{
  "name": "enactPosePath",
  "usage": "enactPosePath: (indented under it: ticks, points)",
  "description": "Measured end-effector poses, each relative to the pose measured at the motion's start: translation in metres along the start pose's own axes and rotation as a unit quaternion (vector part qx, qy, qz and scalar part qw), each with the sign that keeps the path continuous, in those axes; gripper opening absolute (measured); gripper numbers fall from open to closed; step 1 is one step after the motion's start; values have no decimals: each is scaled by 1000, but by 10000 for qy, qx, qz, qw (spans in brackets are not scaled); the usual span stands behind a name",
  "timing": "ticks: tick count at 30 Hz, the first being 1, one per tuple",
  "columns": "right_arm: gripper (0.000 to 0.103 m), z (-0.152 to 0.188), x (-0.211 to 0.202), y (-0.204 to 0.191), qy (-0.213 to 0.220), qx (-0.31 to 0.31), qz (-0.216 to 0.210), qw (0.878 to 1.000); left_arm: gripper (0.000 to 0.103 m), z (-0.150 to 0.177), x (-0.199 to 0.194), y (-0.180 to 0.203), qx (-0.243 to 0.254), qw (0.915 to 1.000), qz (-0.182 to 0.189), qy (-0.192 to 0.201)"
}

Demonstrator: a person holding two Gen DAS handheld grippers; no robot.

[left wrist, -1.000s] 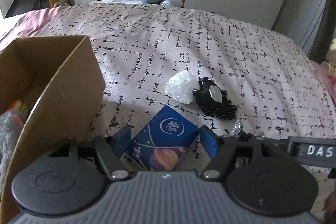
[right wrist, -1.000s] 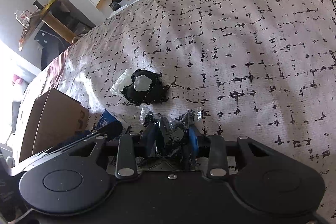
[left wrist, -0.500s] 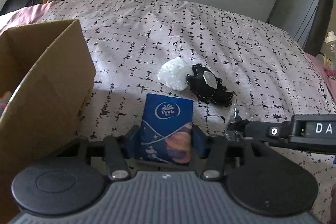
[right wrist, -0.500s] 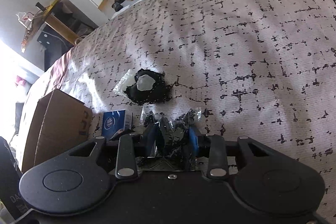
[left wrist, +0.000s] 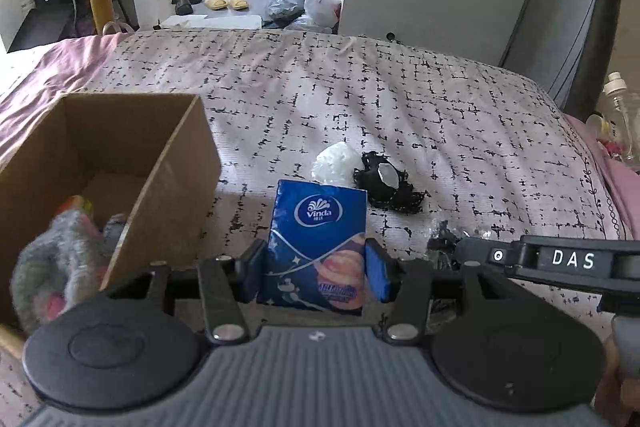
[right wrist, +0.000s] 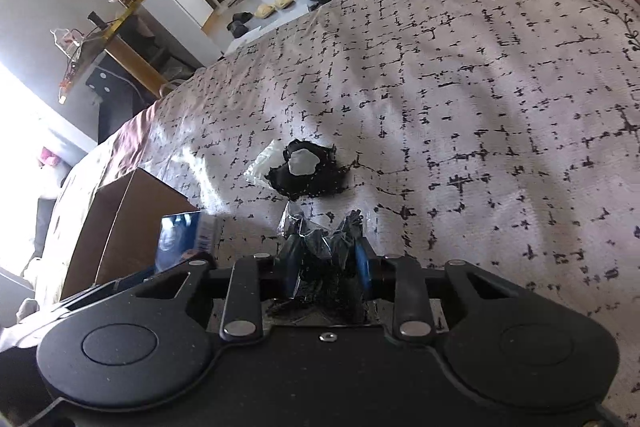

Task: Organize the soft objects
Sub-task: 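Carry the tissue pack with the left tool and the plastic bag with the right tool over the box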

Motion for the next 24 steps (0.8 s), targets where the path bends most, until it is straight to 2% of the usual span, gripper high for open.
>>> enactPosePath:
  ticks: [12,24]
  points:
    - [28,4,-40,-29,219,-96,-188,9995,51,-13,-52,-18,-16,9995,231,194]
    - [28,4,-73,-84,525,-449,-375,9969,51,-21,-88,-45,-96,9984,267,490]
Point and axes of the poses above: each gripper's, at about its wrist camera, not at the fingertips, and x roughly the way its jaws point, y to its right, z to its underside, the point moved 9 cm from there along x, roughly the way its jaws point, and after that the axes turned 12 degrees about x, right-handed, at the moved point
